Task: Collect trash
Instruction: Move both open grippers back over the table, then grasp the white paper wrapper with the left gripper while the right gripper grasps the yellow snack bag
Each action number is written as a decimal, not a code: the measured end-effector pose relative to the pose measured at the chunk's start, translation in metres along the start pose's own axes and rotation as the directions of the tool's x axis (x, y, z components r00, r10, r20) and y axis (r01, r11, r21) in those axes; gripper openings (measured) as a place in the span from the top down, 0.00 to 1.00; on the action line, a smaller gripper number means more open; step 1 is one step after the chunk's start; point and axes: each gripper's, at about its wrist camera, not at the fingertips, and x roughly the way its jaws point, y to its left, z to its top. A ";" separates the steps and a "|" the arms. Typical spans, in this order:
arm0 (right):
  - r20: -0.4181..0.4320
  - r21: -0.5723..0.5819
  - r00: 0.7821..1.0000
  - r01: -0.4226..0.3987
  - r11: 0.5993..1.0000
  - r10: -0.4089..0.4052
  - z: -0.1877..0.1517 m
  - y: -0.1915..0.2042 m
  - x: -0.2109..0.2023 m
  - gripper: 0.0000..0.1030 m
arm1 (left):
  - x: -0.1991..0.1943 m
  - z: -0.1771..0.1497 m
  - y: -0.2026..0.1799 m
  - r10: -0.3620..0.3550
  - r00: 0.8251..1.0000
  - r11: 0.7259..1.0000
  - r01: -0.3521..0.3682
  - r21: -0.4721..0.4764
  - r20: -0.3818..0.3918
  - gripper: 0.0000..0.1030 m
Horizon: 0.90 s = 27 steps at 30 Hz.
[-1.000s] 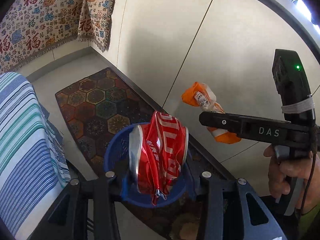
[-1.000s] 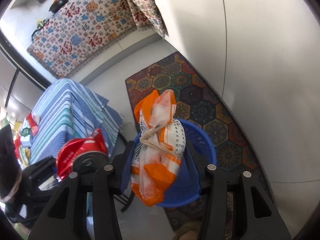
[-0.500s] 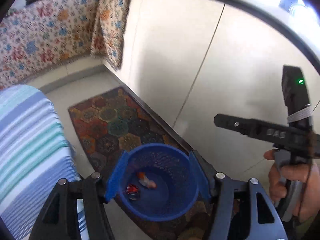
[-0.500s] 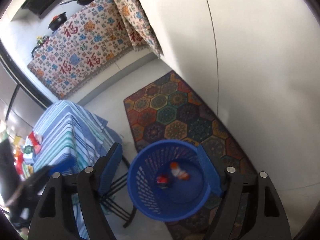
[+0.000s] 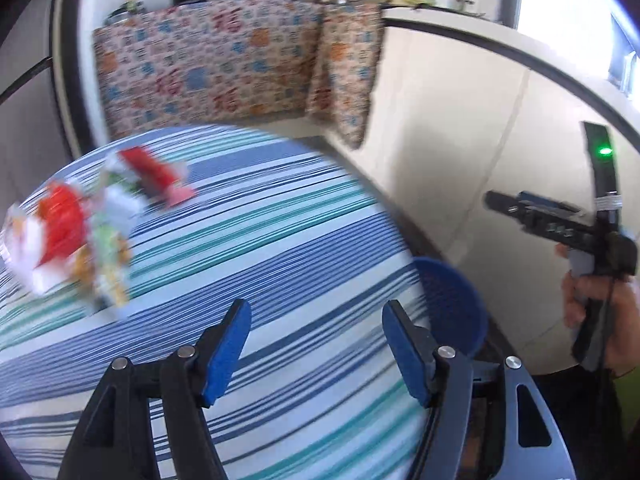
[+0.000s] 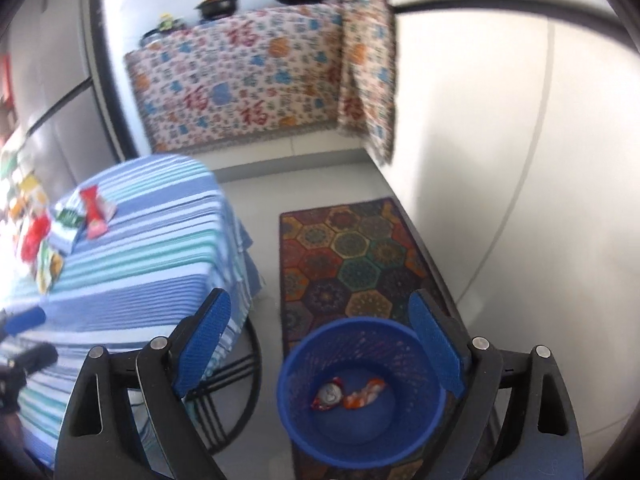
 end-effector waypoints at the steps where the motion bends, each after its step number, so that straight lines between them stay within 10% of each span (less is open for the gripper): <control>1: 0.002 -0.021 1.000 -0.015 1.000 0.015 -0.001 0.015 0.000 0.11 | -0.004 -0.005 0.016 0.031 1.000 0.999 -0.031 -0.014 -0.006 0.33; 13: -0.162 -0.202 0.948 -0.302 0.932 0.273 -0.025 0.217 0.028 0.10 | -0.033 -0.045 0.187 0.236 0.968 0.958 -0.247 -0.148 -0.086 0.33; 27: -0.262 -0.283 0.932 -0.324 0.903 0.252 -0.029 0.294 0.070 0.08 | -0.022 -0.046 0.223 0.232 0.967 0.961 -0.244 -0.126 -0.103 0.17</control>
